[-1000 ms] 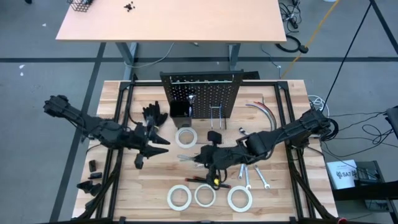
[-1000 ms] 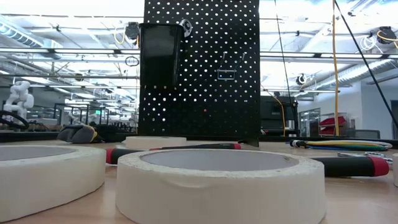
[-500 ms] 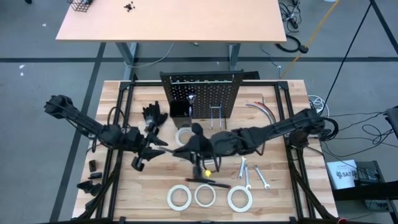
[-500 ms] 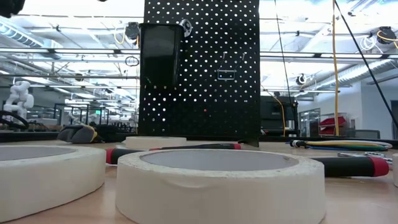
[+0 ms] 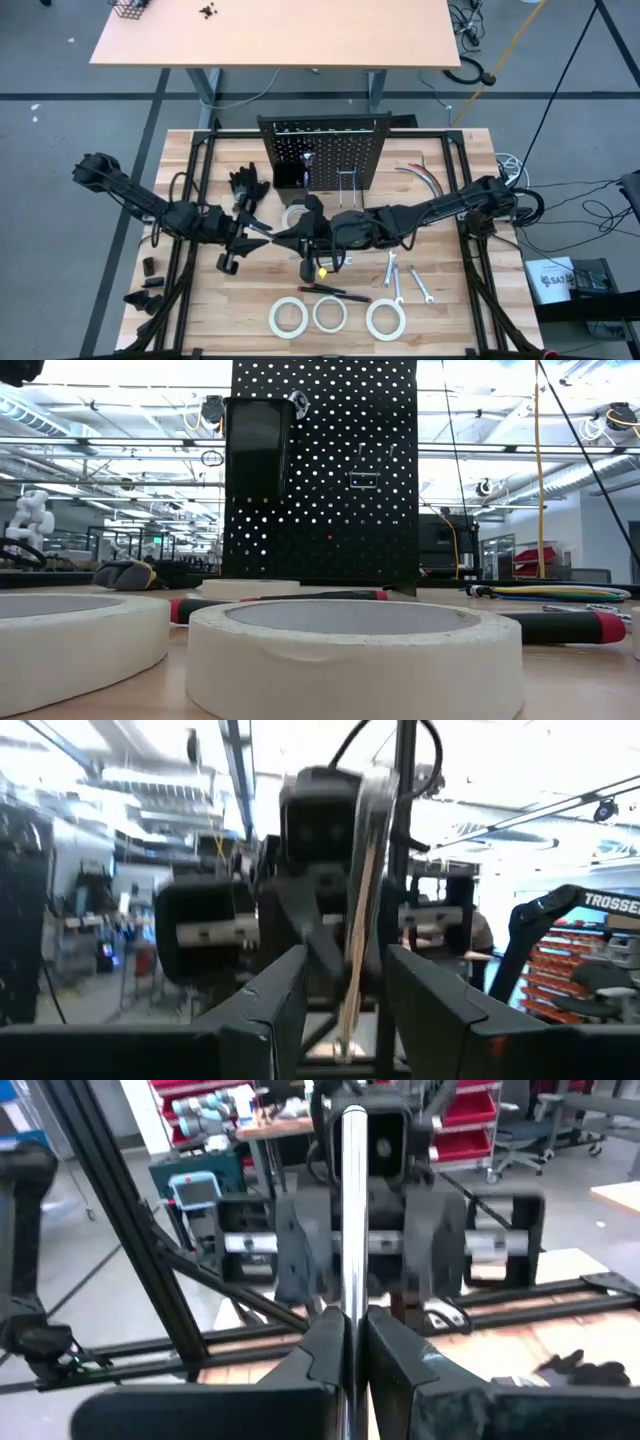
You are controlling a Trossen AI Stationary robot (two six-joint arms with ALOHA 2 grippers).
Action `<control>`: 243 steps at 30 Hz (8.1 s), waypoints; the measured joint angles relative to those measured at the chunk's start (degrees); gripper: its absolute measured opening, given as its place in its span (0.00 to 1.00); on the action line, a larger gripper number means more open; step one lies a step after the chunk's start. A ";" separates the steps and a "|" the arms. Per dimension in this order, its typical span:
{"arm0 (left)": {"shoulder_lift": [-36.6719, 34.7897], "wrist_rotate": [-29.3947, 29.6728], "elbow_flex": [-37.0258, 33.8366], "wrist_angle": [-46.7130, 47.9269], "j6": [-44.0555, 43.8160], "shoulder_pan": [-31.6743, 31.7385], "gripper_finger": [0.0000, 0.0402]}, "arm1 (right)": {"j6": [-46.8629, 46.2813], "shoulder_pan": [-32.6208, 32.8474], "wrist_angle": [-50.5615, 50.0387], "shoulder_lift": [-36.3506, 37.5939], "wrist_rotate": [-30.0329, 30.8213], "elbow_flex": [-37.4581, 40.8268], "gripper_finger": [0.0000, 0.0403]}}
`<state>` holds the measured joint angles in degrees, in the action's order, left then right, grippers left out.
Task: Hang tools onto peg board
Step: Put the silver magnetic telescoping tool into the black bin on the peg board, then put the black nut driver into the black bin on the peg board
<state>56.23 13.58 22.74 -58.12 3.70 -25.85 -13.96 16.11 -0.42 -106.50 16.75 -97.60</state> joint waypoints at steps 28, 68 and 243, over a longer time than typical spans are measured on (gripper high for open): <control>-0.22 3.08 0.00 -2.76 1.16 2.25 0.15 | 0.68 -0.01 -4.76 0.00 6.37 0.00 0.05; -0.22 -0.07 15.91 39.16 -10.17 6.38 0.04 | -5.19 -4.07 -11.85 0.33 -6.31 -0.04 0.16; 34.07 -8.81 13.05 31.62 -21.27 3.21 0.34 | -76.76 17.78 -47.58 13.11 -4.66 34.82 0.40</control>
<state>90.30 4.78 35.79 -26.50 -17.57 -22.64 -90.72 33.89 -48.00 -93.38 12.09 -62.78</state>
